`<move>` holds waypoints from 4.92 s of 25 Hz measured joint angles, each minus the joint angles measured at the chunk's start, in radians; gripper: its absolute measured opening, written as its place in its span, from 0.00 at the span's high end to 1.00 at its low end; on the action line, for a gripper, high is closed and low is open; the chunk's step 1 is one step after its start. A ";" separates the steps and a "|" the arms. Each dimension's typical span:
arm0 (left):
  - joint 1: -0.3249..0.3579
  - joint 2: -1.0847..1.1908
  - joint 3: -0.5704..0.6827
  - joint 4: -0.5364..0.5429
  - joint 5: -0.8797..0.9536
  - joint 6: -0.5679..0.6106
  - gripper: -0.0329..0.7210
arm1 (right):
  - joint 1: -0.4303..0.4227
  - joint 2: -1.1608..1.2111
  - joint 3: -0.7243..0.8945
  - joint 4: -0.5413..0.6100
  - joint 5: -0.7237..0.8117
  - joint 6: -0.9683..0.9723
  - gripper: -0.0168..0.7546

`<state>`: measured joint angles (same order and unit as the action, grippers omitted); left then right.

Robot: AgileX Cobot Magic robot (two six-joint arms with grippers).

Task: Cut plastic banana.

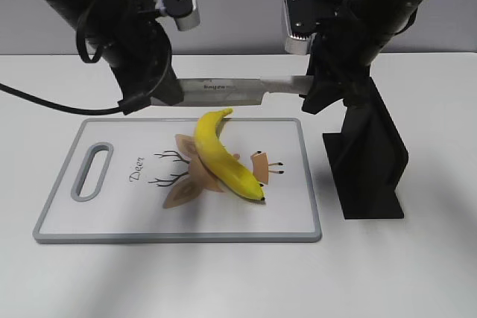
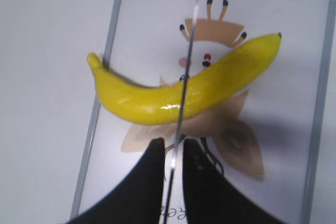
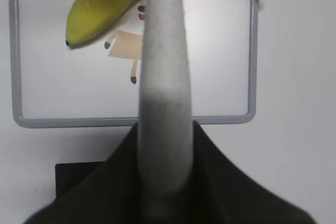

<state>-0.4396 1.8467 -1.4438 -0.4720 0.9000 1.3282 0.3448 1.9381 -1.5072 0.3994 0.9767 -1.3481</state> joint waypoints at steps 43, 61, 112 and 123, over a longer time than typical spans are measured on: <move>0.183 -0.443 0.000 0.377 0.317 -1.070 0.20 | 0.000 -0.404 0.040 -0.281 0.243 1.307 0.75; 0.183 -0.989 0.496 0.481 0.314 -1.171 0.23 | 0.000 -0.557 0.485 -0.361 -0.112 1.631 0.75; 0.183 -1.852 0.948 0.426 0.192 -1.174 0.24 | 0.000 -0.483 0.566 -0.290 -0.164 1.678 0.75; 0.183 -1.852 0.948 0.426 0.192 -1.174 0.28 | 0.000 -0.409 0.566 -0.266 -0.163 1.670 0.75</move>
<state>-0.2570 -0.0048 -0.4962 -0.0455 1.0916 0.1538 0.3448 1.5292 -0.9409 0.1329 0.8140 0.3220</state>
